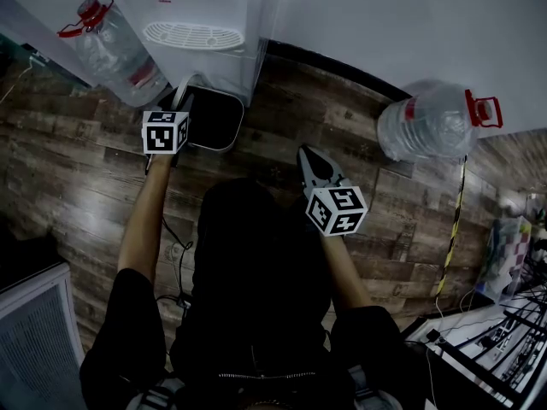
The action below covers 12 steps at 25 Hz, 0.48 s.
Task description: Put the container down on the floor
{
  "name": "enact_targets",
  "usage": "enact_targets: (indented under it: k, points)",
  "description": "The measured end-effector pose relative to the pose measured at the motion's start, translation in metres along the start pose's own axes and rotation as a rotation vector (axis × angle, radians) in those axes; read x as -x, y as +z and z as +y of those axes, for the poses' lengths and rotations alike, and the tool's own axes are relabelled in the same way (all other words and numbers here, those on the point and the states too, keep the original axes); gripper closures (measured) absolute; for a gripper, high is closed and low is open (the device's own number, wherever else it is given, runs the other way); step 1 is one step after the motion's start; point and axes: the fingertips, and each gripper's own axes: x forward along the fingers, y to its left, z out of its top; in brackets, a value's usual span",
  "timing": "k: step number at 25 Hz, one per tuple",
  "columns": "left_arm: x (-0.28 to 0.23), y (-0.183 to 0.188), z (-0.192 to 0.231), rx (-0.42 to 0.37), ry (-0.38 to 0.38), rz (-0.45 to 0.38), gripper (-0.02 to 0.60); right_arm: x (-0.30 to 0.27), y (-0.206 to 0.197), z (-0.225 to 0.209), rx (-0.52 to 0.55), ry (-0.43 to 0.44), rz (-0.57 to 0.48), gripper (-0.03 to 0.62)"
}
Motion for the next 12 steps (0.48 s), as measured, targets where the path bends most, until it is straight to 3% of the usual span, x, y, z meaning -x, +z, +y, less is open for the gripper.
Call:
enact_targets:
  k: [5,12]
  points:
    - [0.02,-0.018,0.016,-0.009,0.035,0.01,0.436,-0.001,0.0,0.006,0.007,0.016,0.001,0.585]
    - [0.051,-0.031,0.029,-0.007,0.095,-0.054,0.436,-0.006,0.001,0.018,0.022,0.046,0.0,0.585]
